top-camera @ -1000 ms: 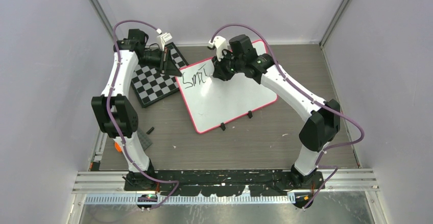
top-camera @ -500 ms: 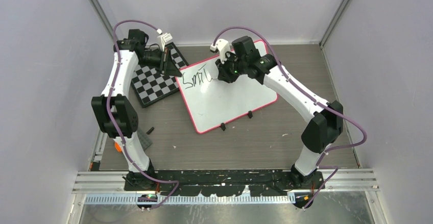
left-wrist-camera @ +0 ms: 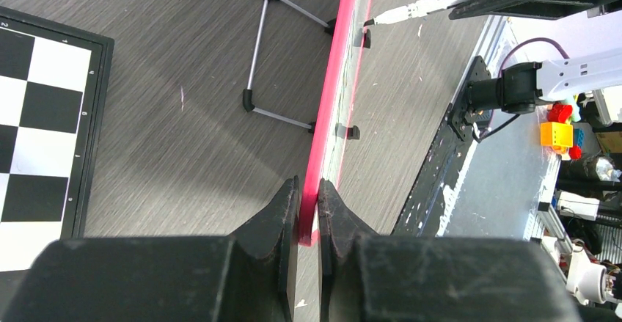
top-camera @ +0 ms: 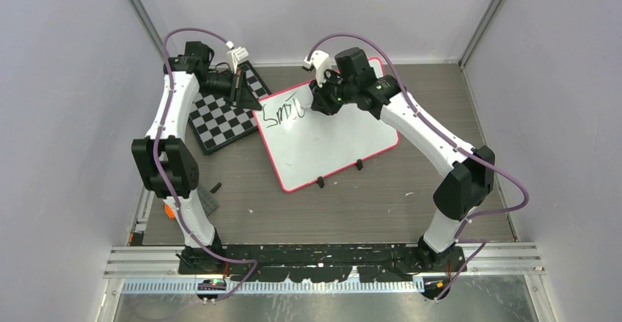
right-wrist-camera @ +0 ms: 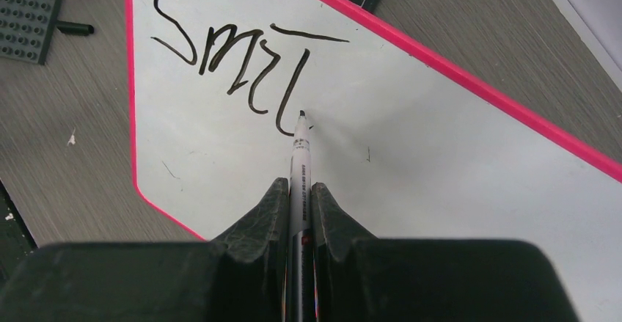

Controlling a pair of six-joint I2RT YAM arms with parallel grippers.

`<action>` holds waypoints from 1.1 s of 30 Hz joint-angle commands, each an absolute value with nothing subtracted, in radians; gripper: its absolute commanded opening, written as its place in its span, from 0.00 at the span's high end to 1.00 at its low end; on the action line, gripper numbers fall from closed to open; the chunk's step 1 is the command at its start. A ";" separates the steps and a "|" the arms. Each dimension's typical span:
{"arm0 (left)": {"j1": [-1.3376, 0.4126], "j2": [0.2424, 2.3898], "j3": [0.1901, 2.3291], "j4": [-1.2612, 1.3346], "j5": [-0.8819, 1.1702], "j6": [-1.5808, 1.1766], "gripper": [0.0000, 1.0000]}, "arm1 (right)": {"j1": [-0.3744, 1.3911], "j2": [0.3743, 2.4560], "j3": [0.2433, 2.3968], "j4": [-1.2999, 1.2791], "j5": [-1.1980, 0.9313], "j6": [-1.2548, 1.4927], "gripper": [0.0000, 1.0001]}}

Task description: Write a sentence on the whiteboard

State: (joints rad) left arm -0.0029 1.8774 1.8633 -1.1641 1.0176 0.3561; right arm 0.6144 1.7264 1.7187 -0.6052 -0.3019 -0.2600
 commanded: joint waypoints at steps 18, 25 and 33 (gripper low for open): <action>-0.067 1.937 1.893 -1.184 0.987 0.396 1.00 | 0.577 1.775 1.839 -0.572 -0.254 -0.291 1.00; -0.067 1.939 1.893 -1.187 0.985 0.400 1.00 | 0.600 1.781 1.822 -0.579 -0.287 -0.291 1.00; -0.066 1.940 1.891 -1.190 0.982 0.407 1.00 | 0.607 1.766 1.771 -0.596 -0.291 -0.317 1.00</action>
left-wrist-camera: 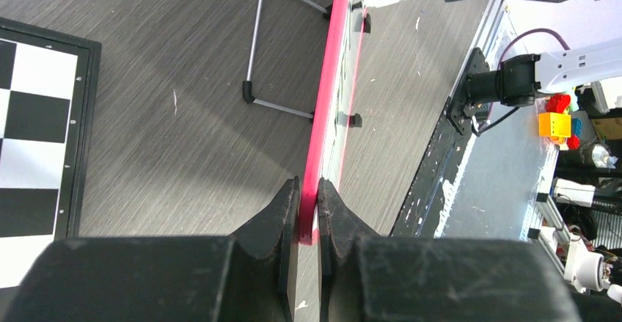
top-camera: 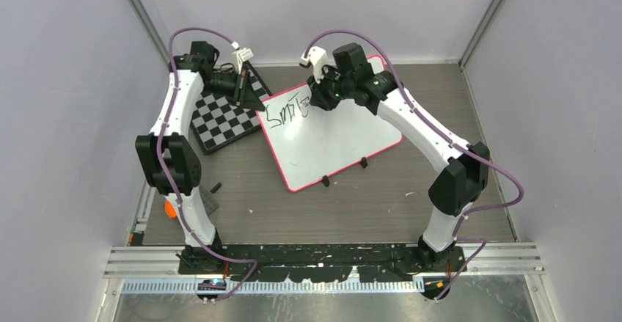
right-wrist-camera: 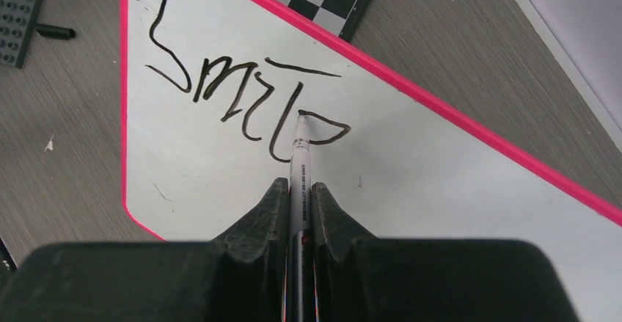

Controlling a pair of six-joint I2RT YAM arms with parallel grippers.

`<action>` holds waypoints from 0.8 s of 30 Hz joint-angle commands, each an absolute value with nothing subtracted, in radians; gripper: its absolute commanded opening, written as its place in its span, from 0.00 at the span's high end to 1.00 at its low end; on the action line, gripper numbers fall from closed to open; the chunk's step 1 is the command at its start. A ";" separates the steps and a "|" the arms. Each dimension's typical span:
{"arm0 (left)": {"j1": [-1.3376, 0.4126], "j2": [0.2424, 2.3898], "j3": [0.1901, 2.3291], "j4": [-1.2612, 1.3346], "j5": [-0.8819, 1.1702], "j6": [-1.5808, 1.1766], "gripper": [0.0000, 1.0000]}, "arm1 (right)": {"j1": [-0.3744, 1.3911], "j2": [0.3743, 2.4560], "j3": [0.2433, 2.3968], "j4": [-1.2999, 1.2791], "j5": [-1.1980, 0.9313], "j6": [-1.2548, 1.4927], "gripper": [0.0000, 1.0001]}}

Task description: Write a sentence on the whiteboard

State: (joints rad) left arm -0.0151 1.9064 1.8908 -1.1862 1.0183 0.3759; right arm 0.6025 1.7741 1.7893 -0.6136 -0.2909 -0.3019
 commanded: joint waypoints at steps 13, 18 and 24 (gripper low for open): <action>-0.066 1.966 1.938 -1.234 0.965 0.453 1.00 | 0.573 1.701 1.681 -0.610 -0.234 -0.314 1.00; -0.066 1.970 1.949 -1.240 0.960 0.458 1.00 | 0.557 1.694 1.684 -0.620 -0.222 -0.323 1.00; -0.065 1.978 1.969 -1.252 0.956 0.469 1.00 | 0.551 1.691 1.700 -0.624 -0.217 -0.329 1.00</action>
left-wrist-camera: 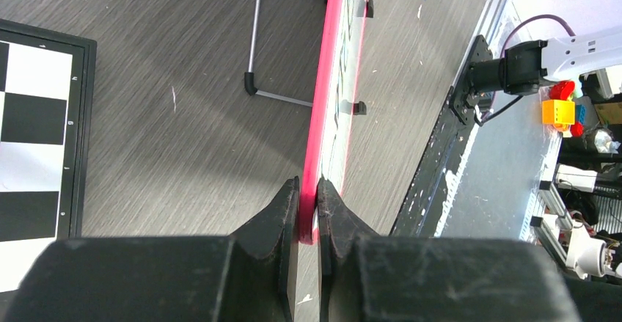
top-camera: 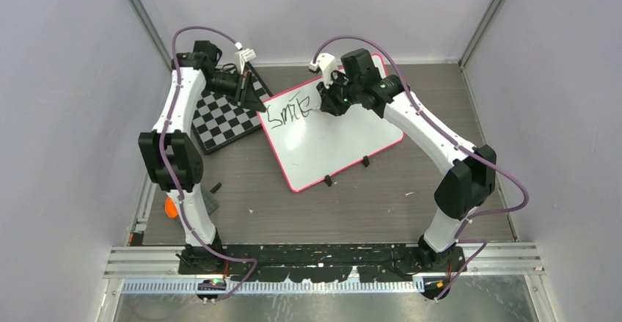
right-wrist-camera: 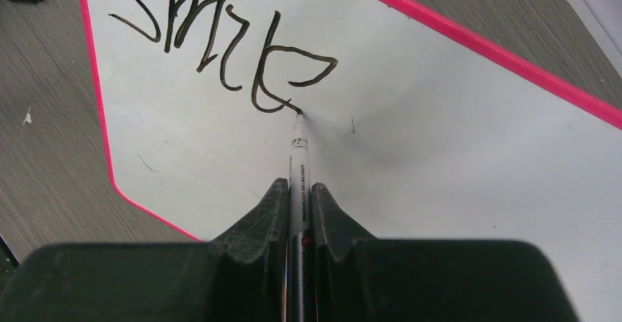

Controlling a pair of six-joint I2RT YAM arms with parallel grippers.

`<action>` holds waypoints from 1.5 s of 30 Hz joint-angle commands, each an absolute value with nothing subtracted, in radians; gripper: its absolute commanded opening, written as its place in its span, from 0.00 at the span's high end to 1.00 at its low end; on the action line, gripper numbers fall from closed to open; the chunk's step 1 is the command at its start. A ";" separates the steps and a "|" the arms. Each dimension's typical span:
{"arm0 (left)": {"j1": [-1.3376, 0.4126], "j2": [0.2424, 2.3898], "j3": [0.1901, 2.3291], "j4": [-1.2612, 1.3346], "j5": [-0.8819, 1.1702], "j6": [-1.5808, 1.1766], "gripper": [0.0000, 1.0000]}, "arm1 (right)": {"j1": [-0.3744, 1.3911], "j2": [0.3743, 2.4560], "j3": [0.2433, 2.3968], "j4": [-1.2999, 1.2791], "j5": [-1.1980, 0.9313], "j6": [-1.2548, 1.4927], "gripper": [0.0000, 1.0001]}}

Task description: Write a sentence on the whiteboard

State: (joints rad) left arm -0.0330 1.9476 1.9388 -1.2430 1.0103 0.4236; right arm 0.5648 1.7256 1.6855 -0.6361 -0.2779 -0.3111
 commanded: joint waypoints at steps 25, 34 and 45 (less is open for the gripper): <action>-0.046 2.099 2.281 -1.342 0.960 0.463 0.61 | 0.546 1.536 1.623 -0.534 -0.344 -0.147 1.00; 0.018 1.888 1.962 -1.166 1.034 0.314 0.39 | 0.544 1.505 1.556 -0.493 -0.351 -0.100 1.00; 0.055 1.640 1.470 -0.731 1.037 0.074 0.33 | 0.526 1.460 1.461 -0.470 -0.344 -0.086 1.00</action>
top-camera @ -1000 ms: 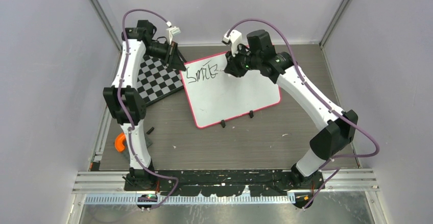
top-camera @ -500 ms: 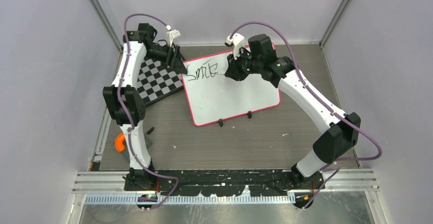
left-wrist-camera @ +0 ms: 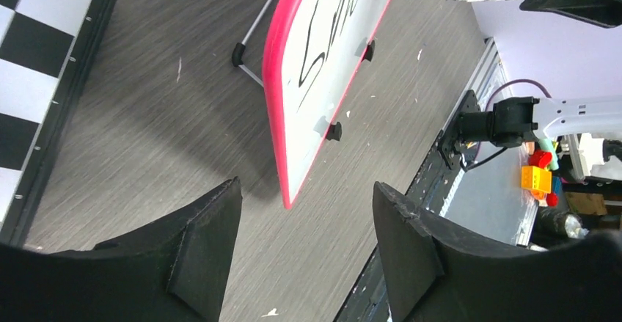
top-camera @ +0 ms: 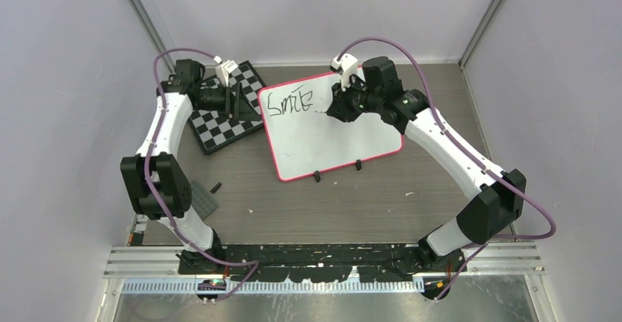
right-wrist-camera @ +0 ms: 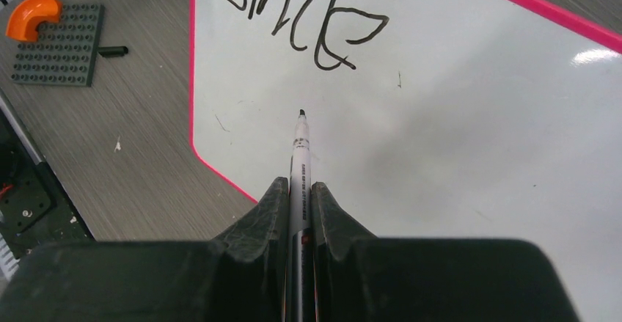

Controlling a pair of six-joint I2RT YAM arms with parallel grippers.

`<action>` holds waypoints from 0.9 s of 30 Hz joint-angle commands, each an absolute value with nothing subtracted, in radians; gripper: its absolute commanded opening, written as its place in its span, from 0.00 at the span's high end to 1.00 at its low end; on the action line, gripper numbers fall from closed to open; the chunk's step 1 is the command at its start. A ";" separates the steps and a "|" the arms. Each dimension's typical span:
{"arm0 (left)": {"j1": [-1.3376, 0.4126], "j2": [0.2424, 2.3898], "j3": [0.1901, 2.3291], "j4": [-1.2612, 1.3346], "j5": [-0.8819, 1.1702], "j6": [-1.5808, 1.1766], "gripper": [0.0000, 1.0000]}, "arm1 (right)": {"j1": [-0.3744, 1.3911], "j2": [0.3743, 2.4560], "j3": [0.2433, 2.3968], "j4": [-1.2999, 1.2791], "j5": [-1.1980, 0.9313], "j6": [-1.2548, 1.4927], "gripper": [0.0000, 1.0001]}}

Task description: Write a sentence on the whiteboard

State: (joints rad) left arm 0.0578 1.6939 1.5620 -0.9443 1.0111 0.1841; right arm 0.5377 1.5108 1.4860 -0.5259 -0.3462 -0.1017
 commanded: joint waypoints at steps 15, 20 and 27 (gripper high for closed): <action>-0.014 1.679 1.406 -0.528 1.022 -0.043 0.30 | 0.524 1.496 1.443 -0.433 -0.316 -0.103 1.00; -0.045 1.719 1.443 -0.522 1.024 -0.043 0.30 | 0.526 1.525 1.467 -0.425 -0.307 -0.112 1.00; -0.073 1.769 1.491 -0.517 1.023 -0.050 0.31 | 0.532 1.566 1.499 -0.398 -0.271 -0.122 1.00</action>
